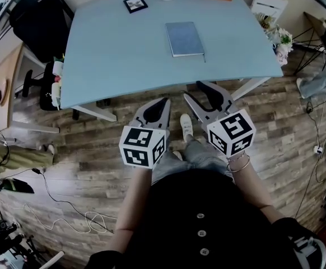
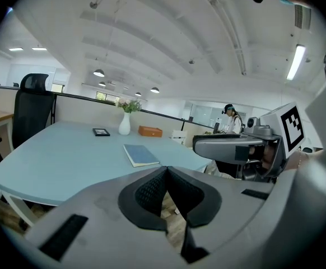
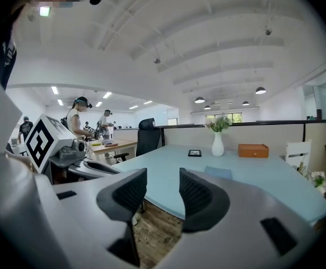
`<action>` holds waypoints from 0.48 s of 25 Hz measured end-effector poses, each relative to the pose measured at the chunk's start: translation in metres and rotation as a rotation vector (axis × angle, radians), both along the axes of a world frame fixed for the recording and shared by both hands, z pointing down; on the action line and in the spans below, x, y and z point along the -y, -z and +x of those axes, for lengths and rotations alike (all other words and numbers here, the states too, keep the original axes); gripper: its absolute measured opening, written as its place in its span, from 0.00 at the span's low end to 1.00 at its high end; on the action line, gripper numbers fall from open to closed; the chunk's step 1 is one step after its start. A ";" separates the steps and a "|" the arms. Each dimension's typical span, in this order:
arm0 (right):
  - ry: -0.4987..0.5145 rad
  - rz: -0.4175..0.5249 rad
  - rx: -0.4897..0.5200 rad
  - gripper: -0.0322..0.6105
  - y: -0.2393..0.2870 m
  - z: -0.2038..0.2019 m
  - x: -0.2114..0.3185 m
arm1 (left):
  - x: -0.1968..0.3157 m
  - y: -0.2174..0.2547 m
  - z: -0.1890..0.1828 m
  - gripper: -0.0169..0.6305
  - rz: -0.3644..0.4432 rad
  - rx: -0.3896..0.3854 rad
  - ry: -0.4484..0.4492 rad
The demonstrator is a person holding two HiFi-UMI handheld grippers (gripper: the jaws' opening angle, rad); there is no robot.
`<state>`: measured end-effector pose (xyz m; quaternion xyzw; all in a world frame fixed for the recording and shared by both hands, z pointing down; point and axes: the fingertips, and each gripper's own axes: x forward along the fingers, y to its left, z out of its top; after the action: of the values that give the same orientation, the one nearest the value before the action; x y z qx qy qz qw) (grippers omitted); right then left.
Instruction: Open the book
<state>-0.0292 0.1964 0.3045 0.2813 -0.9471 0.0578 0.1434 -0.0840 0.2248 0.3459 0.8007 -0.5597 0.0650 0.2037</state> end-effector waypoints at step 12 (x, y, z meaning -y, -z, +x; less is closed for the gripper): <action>0.068 -0.020 -0.005 0.31 -0.007 -0.019 0.090 | 0.095 0.004 -0.022 0.05 0.006 0.021 0.043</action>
<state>-0.0483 0.1060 0.3113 0.2478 -0.9550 0.0617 0.1506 -0.1057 0.1302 0.3414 0.7884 -0.5789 0.0672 0.1967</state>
